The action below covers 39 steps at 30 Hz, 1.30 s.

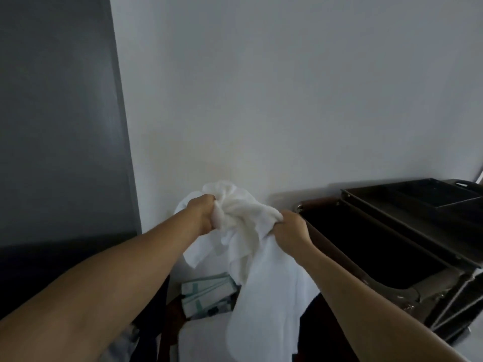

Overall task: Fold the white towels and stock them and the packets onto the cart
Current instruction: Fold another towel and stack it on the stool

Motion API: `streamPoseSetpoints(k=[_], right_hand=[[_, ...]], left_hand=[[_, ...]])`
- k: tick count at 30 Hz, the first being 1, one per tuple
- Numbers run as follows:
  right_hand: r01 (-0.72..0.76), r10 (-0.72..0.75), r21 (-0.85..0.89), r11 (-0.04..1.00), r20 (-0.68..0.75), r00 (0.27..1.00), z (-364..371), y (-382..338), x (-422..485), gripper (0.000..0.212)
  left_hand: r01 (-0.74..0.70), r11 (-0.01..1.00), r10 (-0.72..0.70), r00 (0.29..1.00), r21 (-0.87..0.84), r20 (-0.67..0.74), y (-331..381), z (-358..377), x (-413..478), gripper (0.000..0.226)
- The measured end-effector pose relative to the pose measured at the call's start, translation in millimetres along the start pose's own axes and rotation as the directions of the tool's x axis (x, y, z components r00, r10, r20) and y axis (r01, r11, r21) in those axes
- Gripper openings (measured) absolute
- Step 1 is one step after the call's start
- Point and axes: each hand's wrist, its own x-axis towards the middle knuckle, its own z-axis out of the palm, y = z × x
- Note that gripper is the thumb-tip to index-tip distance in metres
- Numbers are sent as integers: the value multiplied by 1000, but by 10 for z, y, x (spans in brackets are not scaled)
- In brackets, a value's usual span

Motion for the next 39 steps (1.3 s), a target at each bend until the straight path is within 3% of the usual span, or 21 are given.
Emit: streamPoseSetpoints(k=[2,5,7,10,14,19,22,24,28,33,37,39], right_hand=[[-19,18,57,998,20,1000,-80,2,139,12],[62,-67,90,994,58,996,-69,40,324,16],[142,-146,34,989,154,977,-28,45,409,27],[289,-237,-117,950,331,913,32,1,501,33],[372,-249,-197,907,462,851,165,23,515,28],[421,-262,-206,883,529,807,272,113,551,28],[504,-290,-219,835,604,743,307,71,542,10],[514,-319,-204,833,583,748,297,100,544,5],[323,-302,33,946,456,837,194,308,593,17],[220,-282,195,956,400,872,-44,384,660,22],[202,-192,41,978,540,819,-297,622,796,32],[165,-127,-19,986,553,823,-352,740,834,32]], left_hand=[[120,992,-122,992,43,42,-132,-53,58,11],[223,964,-236,968,142,82,-400,-118,123,26],[225,916,-260,963,333,67,-551,-163,117,34],[179,711,-296,953,680,58,-756,-215,69,43],[107,535,-364,924,838,114,-828,-167,-29,47],[-284,490,-143,906,824,398,-783,-35,-47,99],[-469,405,146,880,785,451,-775,233,-92,62],[-482,354,221,876,801,429,-764,342,-71,40],[-458,440,171,887,772,429,-738,312,3,12],[-495,640,295,865,587,407,-555,358,19,9],[-414,851,341,903,323,261,-342,198,28,9],[-361,906,327,928,222,176,-335,70,65,9]])
